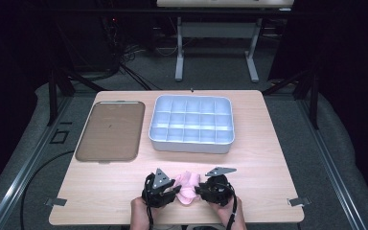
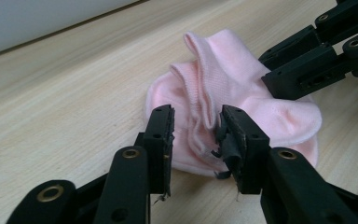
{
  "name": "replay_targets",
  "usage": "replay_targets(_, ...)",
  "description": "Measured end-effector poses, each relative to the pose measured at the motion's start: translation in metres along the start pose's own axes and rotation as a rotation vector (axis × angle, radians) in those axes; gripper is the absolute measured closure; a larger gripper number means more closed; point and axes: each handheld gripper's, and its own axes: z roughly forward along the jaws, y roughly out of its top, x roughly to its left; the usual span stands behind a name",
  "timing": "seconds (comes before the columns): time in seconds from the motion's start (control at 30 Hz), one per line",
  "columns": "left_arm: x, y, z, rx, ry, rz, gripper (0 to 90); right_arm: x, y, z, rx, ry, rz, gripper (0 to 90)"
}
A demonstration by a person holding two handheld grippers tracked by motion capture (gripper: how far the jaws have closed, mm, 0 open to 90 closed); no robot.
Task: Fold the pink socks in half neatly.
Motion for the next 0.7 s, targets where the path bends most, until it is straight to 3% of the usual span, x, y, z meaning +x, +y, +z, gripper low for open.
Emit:
replay_targets(0.07, -0.001, 0.001, 0.0, 0.005, 0.013, 0.015, 65.6, -0.001, 0.0, 0.0, -0.007, 0.006, 0.013, 72.1)
replay_targets(0.23, -0.001, -0.001, 0.007, 0.015, 0.009, 0.025, 84.2, -0.003, -0.001, 0.001, -0.014, 0.027, 0.033, 75.3)
replay_targets(0.7, 0.002, -0.005, 0.008, -0.003, -0.002, 0.008, 87.0, -0.013, -0.008, -0.001, -0.051, 0.114, 0.124, 84.1)
